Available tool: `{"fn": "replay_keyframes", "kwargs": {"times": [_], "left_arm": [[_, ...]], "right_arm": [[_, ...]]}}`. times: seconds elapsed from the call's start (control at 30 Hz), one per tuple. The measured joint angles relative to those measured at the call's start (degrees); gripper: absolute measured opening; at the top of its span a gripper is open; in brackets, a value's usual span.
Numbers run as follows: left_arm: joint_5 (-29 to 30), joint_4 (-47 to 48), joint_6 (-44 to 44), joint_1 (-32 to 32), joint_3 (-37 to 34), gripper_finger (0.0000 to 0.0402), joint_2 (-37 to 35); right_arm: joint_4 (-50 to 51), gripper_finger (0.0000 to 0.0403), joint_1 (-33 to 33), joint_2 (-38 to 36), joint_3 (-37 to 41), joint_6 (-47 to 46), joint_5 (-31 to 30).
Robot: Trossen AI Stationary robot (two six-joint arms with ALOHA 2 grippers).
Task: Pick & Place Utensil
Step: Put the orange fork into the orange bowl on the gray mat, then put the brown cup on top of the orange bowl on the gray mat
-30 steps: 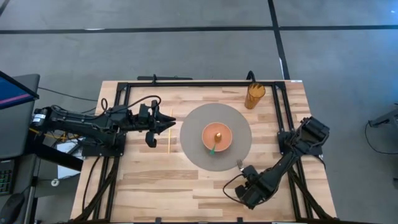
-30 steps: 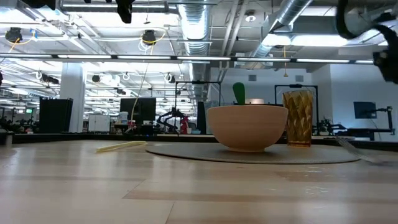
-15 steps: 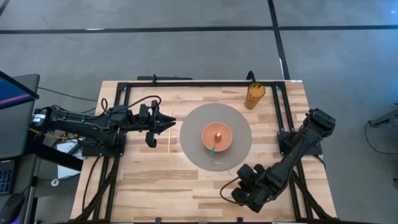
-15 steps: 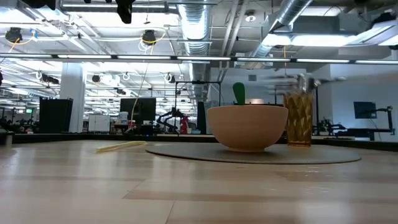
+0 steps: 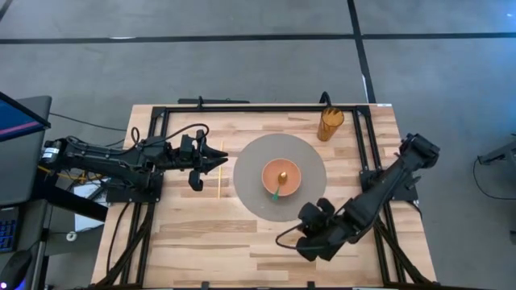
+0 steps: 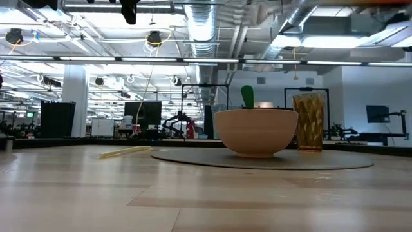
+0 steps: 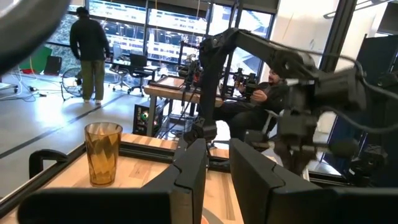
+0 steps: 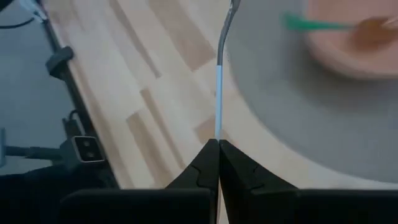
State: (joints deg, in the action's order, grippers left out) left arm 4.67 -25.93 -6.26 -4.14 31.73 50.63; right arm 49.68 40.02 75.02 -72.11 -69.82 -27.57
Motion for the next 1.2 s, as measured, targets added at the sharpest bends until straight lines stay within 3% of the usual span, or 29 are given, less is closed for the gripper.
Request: {"fn": "replay_keyframes", "kwargs": {"times": [0.13,0.4,0.57,0.9,1.2], "left_arm": [[0.0,0.0,0.0,0.0,0.02,0.0072,0.0],[0.0,0.0,0.0,0.01,0.02,0.0072,0.0],[0.01,0.0,0.0,0.01,0.02,0.0072,0.0],[0.0,0.17,0.0,0.0,0.02,0.0072,0.0],[0.02,0.17,0.0,0.02,0.02,0.0072,0.0]], "right_arm": [[9.16,0.0,-3.33,-2.22,-2.79,-0.94,0.89],[22.34,0.0,-13.94,-5.83,-4.64,0.23,8.86],[20.38,0.0,-19.96,-4.69,-4.64,8.82,12.48],[20.13,0.0,-30.39,0.56,-4.64,19.98,26.85],[19.91,0.0,-37.48,4.76,-4.64,28.74,28.65]]}}
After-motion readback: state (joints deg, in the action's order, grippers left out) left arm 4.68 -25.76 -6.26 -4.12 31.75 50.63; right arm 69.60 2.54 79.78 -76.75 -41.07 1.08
